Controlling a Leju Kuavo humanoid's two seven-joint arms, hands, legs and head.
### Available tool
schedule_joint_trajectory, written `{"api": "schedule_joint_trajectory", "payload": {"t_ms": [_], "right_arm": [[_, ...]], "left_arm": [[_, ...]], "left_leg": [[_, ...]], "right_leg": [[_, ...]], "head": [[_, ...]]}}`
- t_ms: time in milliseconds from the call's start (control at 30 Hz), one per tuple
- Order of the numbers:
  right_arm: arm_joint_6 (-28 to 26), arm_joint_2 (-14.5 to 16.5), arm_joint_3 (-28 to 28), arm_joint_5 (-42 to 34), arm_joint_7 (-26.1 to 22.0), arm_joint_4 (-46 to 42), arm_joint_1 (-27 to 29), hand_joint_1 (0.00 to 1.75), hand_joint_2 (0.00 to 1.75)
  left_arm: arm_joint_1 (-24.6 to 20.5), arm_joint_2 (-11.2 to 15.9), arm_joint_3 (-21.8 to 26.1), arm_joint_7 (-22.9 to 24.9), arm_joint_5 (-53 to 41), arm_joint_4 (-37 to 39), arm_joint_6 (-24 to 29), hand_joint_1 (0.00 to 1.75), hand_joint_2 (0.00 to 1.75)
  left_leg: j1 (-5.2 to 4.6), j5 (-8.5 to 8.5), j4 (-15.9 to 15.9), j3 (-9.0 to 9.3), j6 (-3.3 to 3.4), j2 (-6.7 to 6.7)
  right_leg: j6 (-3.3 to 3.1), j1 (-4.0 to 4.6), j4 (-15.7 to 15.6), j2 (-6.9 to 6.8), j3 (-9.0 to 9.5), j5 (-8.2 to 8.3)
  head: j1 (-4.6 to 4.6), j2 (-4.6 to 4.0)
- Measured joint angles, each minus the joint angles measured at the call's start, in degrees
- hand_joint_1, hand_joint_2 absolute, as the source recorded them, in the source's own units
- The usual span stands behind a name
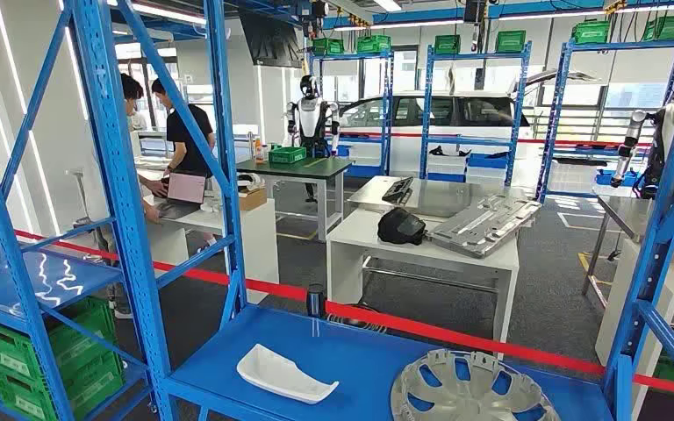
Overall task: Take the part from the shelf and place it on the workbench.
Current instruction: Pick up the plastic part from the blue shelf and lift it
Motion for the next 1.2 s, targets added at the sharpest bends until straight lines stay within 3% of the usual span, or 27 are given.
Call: {"api": "schedule_joint_trajectory", "payload": {"t_ms": [133,200,267,300,333,400,467,500,567,667,767,833,867,933,967,1000,1067,1133,1200], "right_arm": [[0.93,0.31,0.11,-1.29,-0.64,0.45,-0.24,0.00,0.00],[1.77,0.66,0.11,-2.99,-0.65,0.99,-0.32,0.00,0.00],[2.17,0.98,0.13,-4.85,-0.11,1.72,-0.39,0.00,0.00],[2.22,1.08,0.14,-5.58,0.20,2.06,-0.43,0.00,0.00],[2.22,1.12,0.15,-6.08,0.43,2.34,-0.49,0.00,0.00],[2.15,1.19,0.15,-6.38,0.65,2.73,-0.72,0.00,0.00],[1.87,1.24,0.19,-5.88,0.86,3.02,-0.97,0.00,0.00],[1.69,1.27,0.23,-5.48,1.01,3.13,-1.06,0.00,0.00],[1.47,1.33,0.37,-4.95,1.19,3.27,-1.17,0.00,0.00],[1.26,1.45,0.59,-4.68,1.60,3.25,-1.61,0.00,0.00],[1.11,1.61,0.73,-4.73,1.99,3.21,-1.90,0.00,0.00],[1.11,1.63,0.73,-4.93,1.98,3.21,-1.75,0.00,0.00],[1.20,1.65,0.73,-5.19,1.96,3.21,-1.73,0.00,0.00],[1.44,1.71,0.71,-5.82,1.93,3.21,-1.71,0.00,0.00],[1.54,1.75,0.70,-6.02,1.94,3.22,-1.71,0.00,0.00],[1.59,1.80,0.70,-6.13,1.95,3.22,-1.70,0.00,0.00],[1.62,1.91,0.69,-6.22,1.95,3.19,-1.67,0.00,0.00],[1.69,2.07,0.67,-6.41,2.05,3.10,-1.67,0.00,0.00],[1.88,2.35,0.67,-6.68,2.51,3.01,-1.79,0.00,0.00]], "left_arm": [[-0.15,0.04,0.00,-0.38,-0.47,0.09,-0.06,0.00,0.00],[-0.27,0.05,-0.01,-0.75,-1.14,0.21,0.05,0.00,0.00],[-0.27,0.04,-0.01,-0.99,-1.84,0.26,0.05,0.00,0.00],[-0.23,0.03,0.02,-1.07,-2.05,0.26,-0.05,0.00,0.00],[-0.20,0.03,0.05,-1.11,-2.17,0.26,-0.16,0.00,0.00],[-0.13,0.05,0.13,-1.14,-2.23,0.24,-0.34,0.00,0.00],[-0.20,0.25,0.31,-1.14,-2.11,-0.01,-0.41,0.00,0.00],[-0.27,0.33,0.38,-1.14,-1.94,-0.19,-0.41,0.00,0.00],[-0.35,0.39,0.45,-1.12,-1.55,-0.45,-0.39,0.00,0.00],[-0.18,0.20,0.50,-0.79,-0.72,-0.60,-0.24,0.00,0.00],[0.26,-0.02,-0.02,0.32,1.20,-0.68,0.15,0.00,0.00],[0.87,-0.03,-0.82,1.21,2.65,-0.79,0.40,0.00,0.00],[1.25,-0.03,-1.28,1.63,3.31,-0.88,0.54,0.00,0.00],[1.90,-0.03,-2.21,2.28,4.41,-1.12,0.76,0.00,0.00],[2.08,-0.02,-2.58,2.44,4.72,-1.28,0.79,0.00,0.00],[2.18,-0.01,-2.89,2.53,4.89,-1.46,0.81,0.00,0.00],[2.43,0.02,-3.37,2.62,4.98,-1.75,0.82,0.00,0.00],[2.73,0.04,-3.83,2.81,5.31,-2.02,0.87,0.00,0.00],[2.90,0.06,-4.32,3.15,6.34,-2.31,1.10,0.00,0.00]], "left_leg": [[0.24,-0.75,1.94,-0.42,-0.71,0.46],[0.43,-2.44,7.66,-3.78,-1.23,0.93],[0.59,-5.04,15.05,-8.77,-1.60,1.11],[0.64,-5.65,17.03,-10.61,-1.61,1.14],[0.64,-5.13,16.95,-11.46,-1.49,1.12],[0.38,-0.62,10.89,-10.16,-0.57,0.99],[-0.34,3.82,3.60,-7.73,1.01,0.74],[-0.76,4.70,1.58,-6.95,1.64,0.67],[-1.23,4.66,-0.12,-6.04,2.49,0.56],[-0.92,5.04,-1.96,-3.41,3.06,0.61],[-0.75,4.64,-2.24,-2.57,2.94,0.62],[-0.64,3.99,-2.14,-2.18,2.60,0.62],[-0.52,3.57,-2.01,-1.81,2.32,0.62],[-0.22,2.52,-1.52,-0.98,1.61,0.62],[-0.14,1.99,-1.16,-0.69,1.19,0.61],[-0.14,1.50,-0.86,-0.63,0.75,0.62],[-0.21,0.86,-0.22,-0.47,0.00,0.77],[-0.04,0.27,0.67,-0.58,-0.55,1.09],[0.26,-1.24,4.80,-2.78,-1.16,1.28]], "right_leg": [[-1.15,-0.20,-0.16,0.46,0.98,0.08],[-1.73,-0.23,-0.21,0.80,1.76,-0.42],[-2.00,-0.10,-0.20,1.36,2.33,-1.06],[-2.02,-0.02,-0.20,1.80,2.69,-1.38],[-2.00,0.08,-0.20,2.30,3.15,-1.72],[-2.04,0.41,-0.27,3.12,4.31,-2.47],[-2.01,0.59,-0.49,3.70,5.37,-3.18],[-1.86,0.52,-0.74,3.93,5.68,-3.45],[-1.04,0.44,-0.67,4.23,6.15,-3.21],[-0.31,0.51,2.12,2.81,5.40,-3.77],[-0.43,0.20,11.52,1.35,-0.66,-7.29],[0.36,-0.27,14.44,1.12,-3.84,-7.93],[1.12,-0.52,12.75,0.99,-3.79,-6.62],[2.42,-0.92,5.28,0.59,-1.24,-2.22],[2.35,-0.92,2.15,0.36,-0.17,-1.11],[1.89,-0.79,0.38,0.17,0.56,-0.55],[0.27,-0.55,-0.09,0.19,0.79,-0.87],[-0.55,-0.73,-0.08,0.63,1.45,-0.56],[-1.09,-0.79,-0.12,0.91,2.22,-0.89]], "head": [[-0.20,0.03],[-0.31,0.03],[-0.40,0.03],[-0.43,0.03],[-0.46,0.03],[-0.52,0.03],[-0.51,0.03],[-0.54,0.03],[-0.54,0.03],[-0.59,0.03],[-0.39,0.03],[-0.33,0.03],[-0.30,0.03],[-0.26,0.03],[-0.21,0.02],[-0.18,0.01],[-0.18,0.00],[-0.27,0.04],[-0.41,0.05]]}}
